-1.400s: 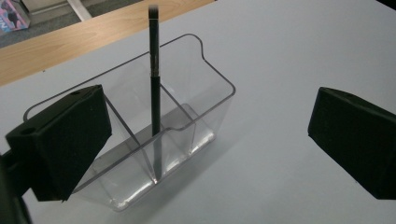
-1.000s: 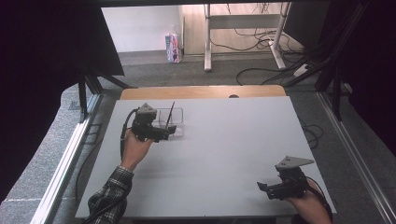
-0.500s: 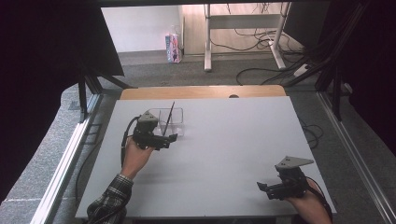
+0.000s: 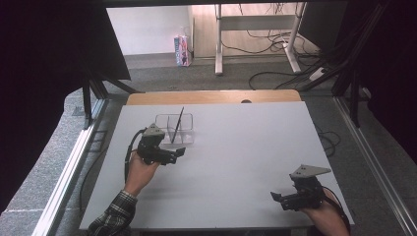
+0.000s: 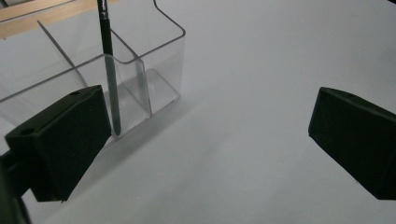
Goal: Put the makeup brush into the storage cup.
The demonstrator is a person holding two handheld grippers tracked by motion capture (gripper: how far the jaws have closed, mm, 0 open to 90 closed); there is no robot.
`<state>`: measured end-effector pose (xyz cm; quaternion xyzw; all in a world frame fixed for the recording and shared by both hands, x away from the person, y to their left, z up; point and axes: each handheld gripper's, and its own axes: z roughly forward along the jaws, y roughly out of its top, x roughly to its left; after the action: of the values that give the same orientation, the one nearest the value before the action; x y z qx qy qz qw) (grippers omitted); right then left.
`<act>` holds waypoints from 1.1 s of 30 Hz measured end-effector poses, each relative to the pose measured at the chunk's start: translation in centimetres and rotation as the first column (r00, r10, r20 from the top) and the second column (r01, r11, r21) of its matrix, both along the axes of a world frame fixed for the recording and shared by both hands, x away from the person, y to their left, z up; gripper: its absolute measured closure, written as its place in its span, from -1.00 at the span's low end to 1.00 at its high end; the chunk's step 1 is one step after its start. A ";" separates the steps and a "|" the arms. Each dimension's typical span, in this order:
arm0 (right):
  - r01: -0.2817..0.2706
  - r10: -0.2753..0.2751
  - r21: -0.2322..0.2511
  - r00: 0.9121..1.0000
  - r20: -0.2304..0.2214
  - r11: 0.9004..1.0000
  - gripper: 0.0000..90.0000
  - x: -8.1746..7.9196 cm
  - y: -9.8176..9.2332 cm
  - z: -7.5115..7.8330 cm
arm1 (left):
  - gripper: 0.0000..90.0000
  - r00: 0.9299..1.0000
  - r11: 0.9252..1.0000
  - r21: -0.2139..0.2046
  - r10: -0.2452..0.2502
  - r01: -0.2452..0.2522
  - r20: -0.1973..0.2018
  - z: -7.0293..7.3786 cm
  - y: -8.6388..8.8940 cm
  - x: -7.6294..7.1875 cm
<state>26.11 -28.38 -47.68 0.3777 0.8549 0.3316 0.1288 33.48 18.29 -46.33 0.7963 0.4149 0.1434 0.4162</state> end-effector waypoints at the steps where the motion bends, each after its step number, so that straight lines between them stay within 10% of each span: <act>1: 0.002 -0.002 0.002 1.000 0.001 1.000 -0.91 0.0 0.0 0.0 | -1.00 1.000 1.000 0.000 0.002 -0.002 0.000 0.0 0.1 -0.2; 33: -0.005 0.005 0.018 1.000 0.000 1.000 -0.96 0.0 -0.1 0.0 | -1.00 1.000 1.000 0.008 0.020 -0.021 0.018 -0.4 1.7 -4.2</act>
<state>26.09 -28.45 -47.63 0.3769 0.8528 0.3394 0.1246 29.29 19.96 -46.73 0.7924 0.4187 0.1565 0.4151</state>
